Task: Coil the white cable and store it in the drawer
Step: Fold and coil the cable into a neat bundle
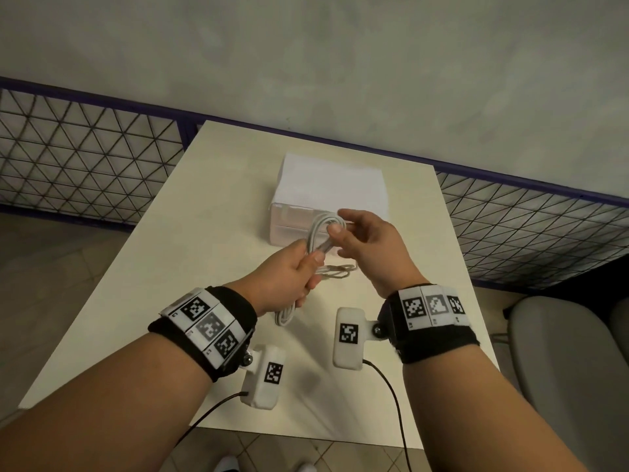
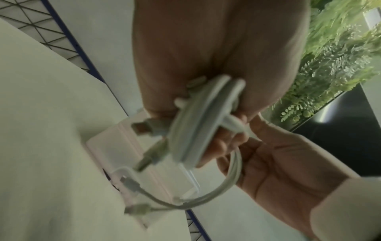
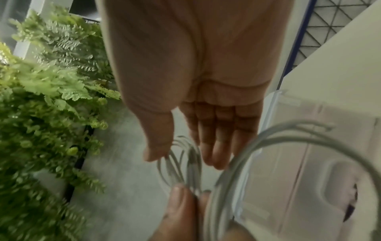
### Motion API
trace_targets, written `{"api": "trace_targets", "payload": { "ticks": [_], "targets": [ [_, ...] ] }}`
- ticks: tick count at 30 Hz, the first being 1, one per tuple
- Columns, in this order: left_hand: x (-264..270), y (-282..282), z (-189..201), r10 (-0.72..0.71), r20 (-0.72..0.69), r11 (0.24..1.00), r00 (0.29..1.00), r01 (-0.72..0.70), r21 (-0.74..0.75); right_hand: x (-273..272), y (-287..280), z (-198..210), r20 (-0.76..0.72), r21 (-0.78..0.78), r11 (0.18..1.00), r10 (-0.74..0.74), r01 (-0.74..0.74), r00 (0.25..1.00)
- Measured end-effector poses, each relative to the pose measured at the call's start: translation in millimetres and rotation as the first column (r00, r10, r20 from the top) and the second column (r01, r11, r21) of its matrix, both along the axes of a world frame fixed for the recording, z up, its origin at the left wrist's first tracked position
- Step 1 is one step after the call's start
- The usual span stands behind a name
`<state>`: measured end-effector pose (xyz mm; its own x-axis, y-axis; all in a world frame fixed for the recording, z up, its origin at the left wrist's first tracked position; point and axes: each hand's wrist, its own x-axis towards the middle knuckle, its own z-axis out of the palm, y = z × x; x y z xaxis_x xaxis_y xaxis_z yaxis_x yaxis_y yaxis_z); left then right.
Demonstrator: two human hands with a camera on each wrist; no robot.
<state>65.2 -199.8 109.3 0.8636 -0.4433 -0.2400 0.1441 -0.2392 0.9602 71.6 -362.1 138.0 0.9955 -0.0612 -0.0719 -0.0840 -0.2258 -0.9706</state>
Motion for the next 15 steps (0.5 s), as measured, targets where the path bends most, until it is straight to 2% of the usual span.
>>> {"api": "trace_targets", "payload": {
  "ticks": [5,9,12,15],
  "targets": [
    [-5.3,0.4,4.4,-0.030,-0.116,0.986,0.993,0.011,-0.163,-0.6,1.2,2.4,0.061,0.192,0.981,0.022,-0.034,0.998],
    [-3.9,2.7,7.1,-0.095,-0.130,0.981,0.987,0.070,-0.183,-3.6,1.7,-1.9,0.074,0.264,0.962,0.054,-0.072,0.996],
    [-3.0,5.5,5.2,-0.117,-0.132,0.983,0.984,0.096,-0.155,-4.0,2.0,-2.0,0.055,0.214,0.967,0.130,-0.138,0.990],
    [-4.1,7.8,2.5,-0.142,-0.137,0.983,0.980,0.124,-0.135,-4.2,2.4,4.9,0.055,0.027,0.984,0.173,-0.175,0.983]
  ]
}}
